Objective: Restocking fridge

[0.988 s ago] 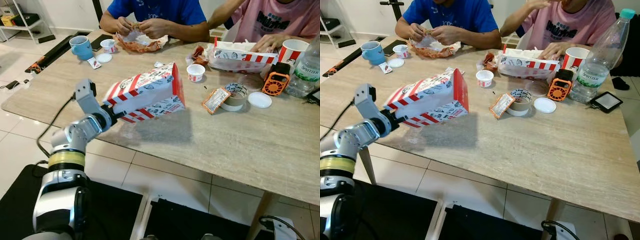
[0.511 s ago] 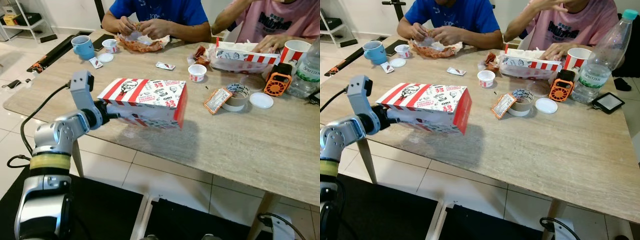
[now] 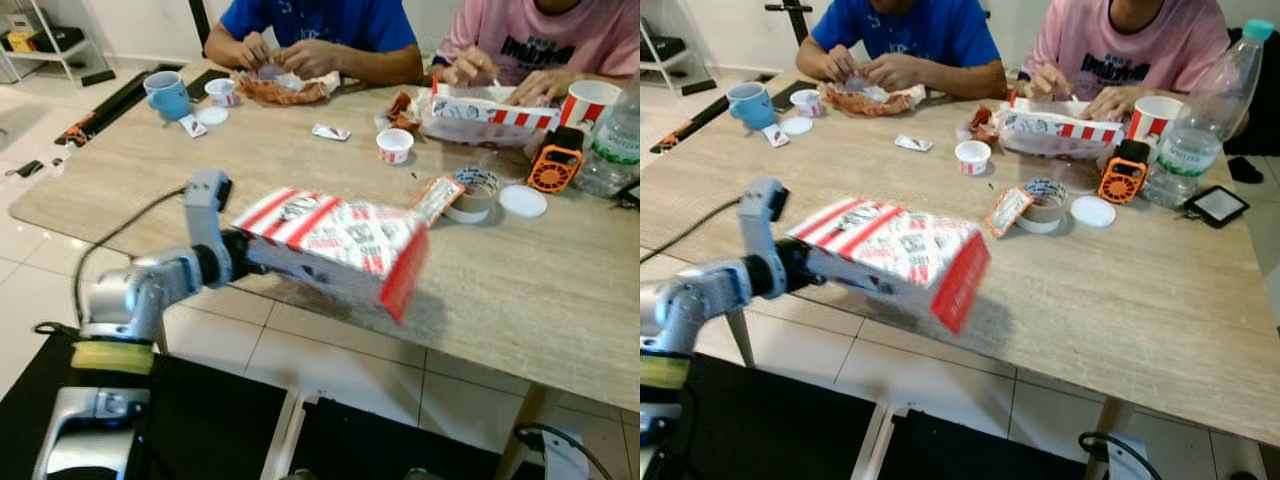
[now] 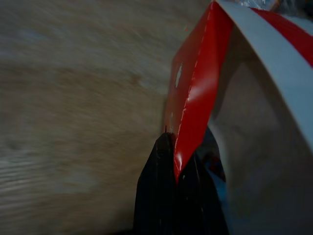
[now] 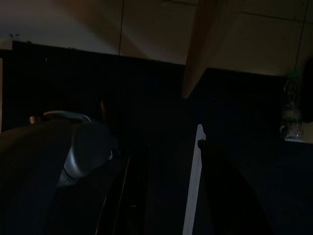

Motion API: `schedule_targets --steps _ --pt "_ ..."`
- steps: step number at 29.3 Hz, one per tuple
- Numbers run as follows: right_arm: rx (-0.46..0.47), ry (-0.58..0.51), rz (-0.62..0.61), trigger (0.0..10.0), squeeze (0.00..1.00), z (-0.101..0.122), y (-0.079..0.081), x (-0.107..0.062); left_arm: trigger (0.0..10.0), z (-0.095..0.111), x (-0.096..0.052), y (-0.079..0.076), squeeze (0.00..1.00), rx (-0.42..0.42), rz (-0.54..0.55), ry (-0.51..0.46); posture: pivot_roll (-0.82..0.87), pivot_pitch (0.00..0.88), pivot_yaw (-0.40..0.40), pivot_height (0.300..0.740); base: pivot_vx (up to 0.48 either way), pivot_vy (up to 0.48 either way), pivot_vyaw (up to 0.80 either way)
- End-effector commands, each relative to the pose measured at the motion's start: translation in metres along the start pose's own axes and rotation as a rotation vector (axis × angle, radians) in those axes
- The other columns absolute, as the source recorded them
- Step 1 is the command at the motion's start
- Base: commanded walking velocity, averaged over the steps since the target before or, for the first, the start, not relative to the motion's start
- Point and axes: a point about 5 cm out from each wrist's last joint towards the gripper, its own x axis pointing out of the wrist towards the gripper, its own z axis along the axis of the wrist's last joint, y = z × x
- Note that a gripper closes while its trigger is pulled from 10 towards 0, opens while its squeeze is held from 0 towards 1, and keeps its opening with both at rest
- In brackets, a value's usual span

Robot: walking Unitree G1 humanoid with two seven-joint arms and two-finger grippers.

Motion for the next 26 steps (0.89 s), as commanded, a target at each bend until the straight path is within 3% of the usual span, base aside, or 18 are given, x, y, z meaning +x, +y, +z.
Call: schedule_targets --steps 1,26 --pt "-0.004 0.021 0.008 10.0 0.0 -0.005 0.002 0.0 10.0 -0.003 0.003 -0.007 0.0 -0.002 -0.038 0.008 -0.04 0.095 0.066 0.74 -0.259 0.0 0.0" --pt "-0.007 0.032 0.018 10.0 0.0 -0.009 0.004 0.0 10.0 -0.02 0.011 -0.032 0.0 0.019 -0.119 0.053 -0.04 0.092 0.064 0.74 -0.335 0.0 0.0"
